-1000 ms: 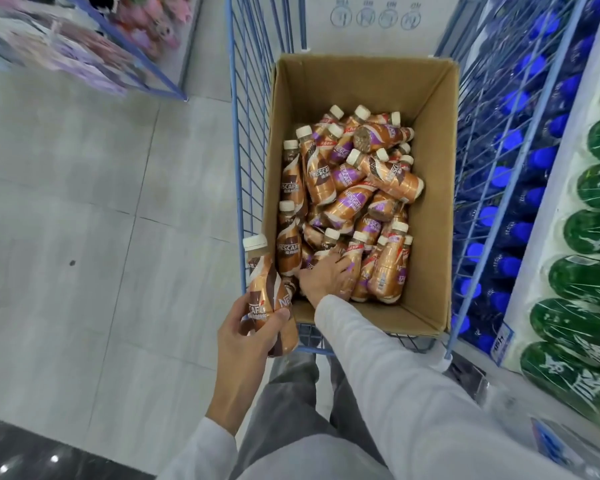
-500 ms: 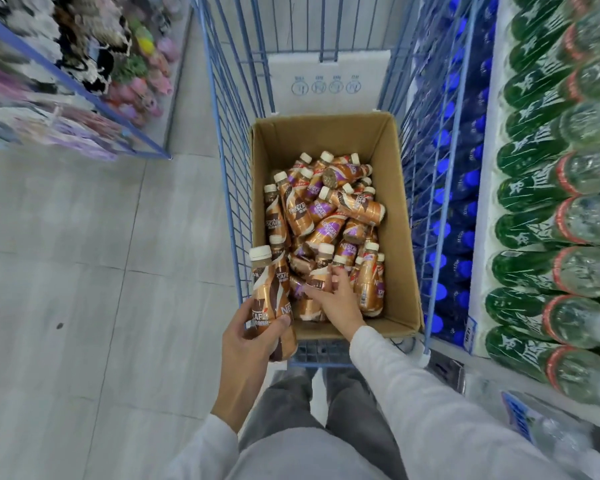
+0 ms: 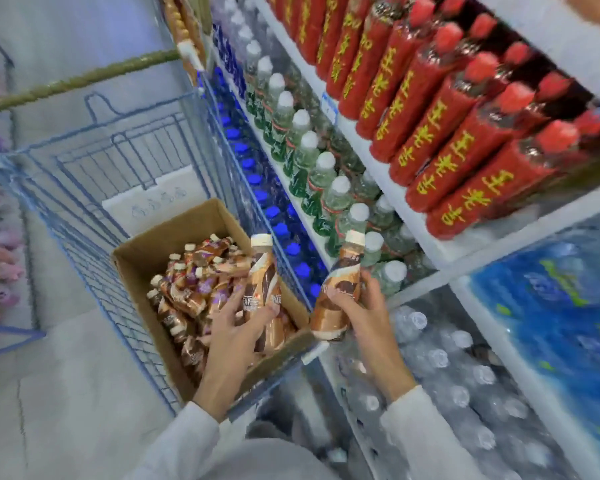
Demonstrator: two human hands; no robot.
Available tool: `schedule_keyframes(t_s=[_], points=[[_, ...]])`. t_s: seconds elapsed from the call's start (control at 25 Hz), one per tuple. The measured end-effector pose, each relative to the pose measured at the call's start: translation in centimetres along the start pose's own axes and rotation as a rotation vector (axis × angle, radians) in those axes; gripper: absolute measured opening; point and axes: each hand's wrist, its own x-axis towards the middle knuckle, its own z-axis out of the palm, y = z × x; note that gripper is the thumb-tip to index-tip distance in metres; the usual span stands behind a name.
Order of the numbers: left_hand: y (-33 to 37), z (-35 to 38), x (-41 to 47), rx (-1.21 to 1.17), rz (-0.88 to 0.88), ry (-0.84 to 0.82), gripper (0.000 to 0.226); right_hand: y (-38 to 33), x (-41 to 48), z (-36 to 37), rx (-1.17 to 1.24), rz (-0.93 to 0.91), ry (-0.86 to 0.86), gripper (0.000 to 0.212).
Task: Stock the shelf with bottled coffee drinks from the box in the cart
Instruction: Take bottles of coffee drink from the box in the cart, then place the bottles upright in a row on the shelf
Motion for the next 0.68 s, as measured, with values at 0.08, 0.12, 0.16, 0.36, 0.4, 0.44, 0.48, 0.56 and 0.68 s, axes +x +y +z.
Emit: schedule_keyframes(t_s=[0.08, 0.12, 0.16, 0.36, 0.4, 0.44, 0.48, 0.56, 0.68], points=[[1.1, 3.5, -1.2, 0.066, 0.076, -0.083, 0.039, -2.0, -2.4, -3.0, 0.068, -0.067, 0.089, 0.07], [1.6, 5.2, -2.0, 0.079, 0.101, -0.123, 0.037, -2.8, -3.6, -4.5, 0.083, -0.096, 0.127, 0.07], [2.0, 7.2, -3.0, 0.098, 0.116, -0.172, 0.033, -3.4, -5.2, -6.5, 0.095, -0.13, 0.173, 0.068], [2.3, 15.8, -9.7, 0.107, 0.169, -0.348, 0.023, -6.3, -13.1, -15.7, 0.126, -0.257, 0.331, 0.046], [2.2, 17.4, -11.3, 0.106, 0.177, -0.388, 0.024, -6.9, -14.8, -17.5, 0.133, -0.284, 0.356, 0.043], [2.1, 18.9, -12.8, 0.11, 0.188, -0.43, 0.025, -7.5, -16.5, -19.2, 0.145, -0.314, 0.377, 0.041], [2.2, 20.5, -14.5, 0.114, 0.197, -0.473, 0.028, -8.1, -18.2, -20.9, 0.151, -0.344, 0.402, 0.039], [2.4, 23.9, -18.2, 0.125, 0.219, -0.564, 0.049, -9.4, -22.0, -24.4, 0.154, -0.405, 0.452, 0.036], [3.2, 28.2, -22.3, 0.115, 0.249, -0.668, 0.066, -11.2, -26.3, -28.3, 0.152, -0.477, 0.499, 0.038]])
